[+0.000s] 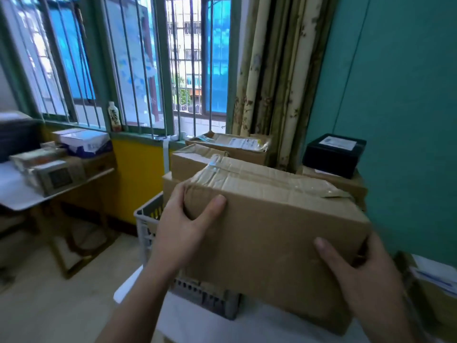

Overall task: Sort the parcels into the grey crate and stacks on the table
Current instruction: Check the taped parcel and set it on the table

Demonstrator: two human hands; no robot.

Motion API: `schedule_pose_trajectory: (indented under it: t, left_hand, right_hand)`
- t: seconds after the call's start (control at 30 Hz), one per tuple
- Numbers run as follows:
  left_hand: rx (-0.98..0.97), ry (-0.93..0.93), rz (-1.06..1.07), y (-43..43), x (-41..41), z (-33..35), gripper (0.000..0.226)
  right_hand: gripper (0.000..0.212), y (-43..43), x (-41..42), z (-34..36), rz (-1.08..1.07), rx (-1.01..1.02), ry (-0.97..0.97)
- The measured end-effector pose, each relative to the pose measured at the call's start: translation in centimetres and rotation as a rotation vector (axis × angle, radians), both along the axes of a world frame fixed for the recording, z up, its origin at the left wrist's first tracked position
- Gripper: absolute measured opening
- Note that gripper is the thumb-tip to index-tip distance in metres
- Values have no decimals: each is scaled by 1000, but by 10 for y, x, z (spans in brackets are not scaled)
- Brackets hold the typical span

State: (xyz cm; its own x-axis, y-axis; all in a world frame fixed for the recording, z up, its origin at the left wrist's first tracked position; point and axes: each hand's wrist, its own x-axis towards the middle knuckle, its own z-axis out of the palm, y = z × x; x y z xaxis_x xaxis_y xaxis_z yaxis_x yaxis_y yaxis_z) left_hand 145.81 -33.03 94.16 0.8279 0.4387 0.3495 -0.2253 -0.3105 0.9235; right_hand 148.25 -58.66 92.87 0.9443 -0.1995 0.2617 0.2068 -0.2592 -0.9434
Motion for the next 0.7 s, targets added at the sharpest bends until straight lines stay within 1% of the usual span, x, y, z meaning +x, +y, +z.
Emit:
schedule_pose_trajectory:
  t: [0.07, 0.13, 0.2, 0.23, 0.27, 0.33, 0.4, 0.47, 0.53, 0.6, 0.7]
  left_hand:
    - [-16, -37, 18, 18, 3, 11, 80]
    - [-24, -67, 33, 36, 8, 25, 93]
    - [-19, -97, 22, 50, 13, 40, 92]
    - [-17, -108, 8, 56, 17, 46, 86]
    - [-10, -119, -5, 61, 21, 53, 80]
    - [13, -145, -24, 72, 33, 65, 67]
    - [15, -155, -55, 81, 45, 79, 62]
    - [-1, -152, -85, 90, 59, 95, 67]
    - [7, -145, -79, 96, 75, 112, 75]
    - [41, -139, -62, 100, 92, 127, 84]
    - [57, -165, -6, 106, 121, 147, 82]
  right_hand:
    - [60, 19, 5, 11, 20, 8, -34]
    - [72, 38, 13, 25, 45, 69, -90]
    - [85, 53, 21, 40, 56, 111, -142]
    - [86, 59, 26, 46, 59, 123, -169]
    - [83, 63, 31, 53, 66, 132, -191]
    - [69, 73, 42, 67, 78, 110, -231]
    - [65, 80, 55, 83, 95, 77, -248]
    - [71, 85, 72, 99, 129, 93, -267]
    - [73, 90, 89, 116, 152, 88, -299]
    - [71, 95, 108, 131, 171, 61, -330]
    - [63, 103, 137, 156, 258, 69, -351]
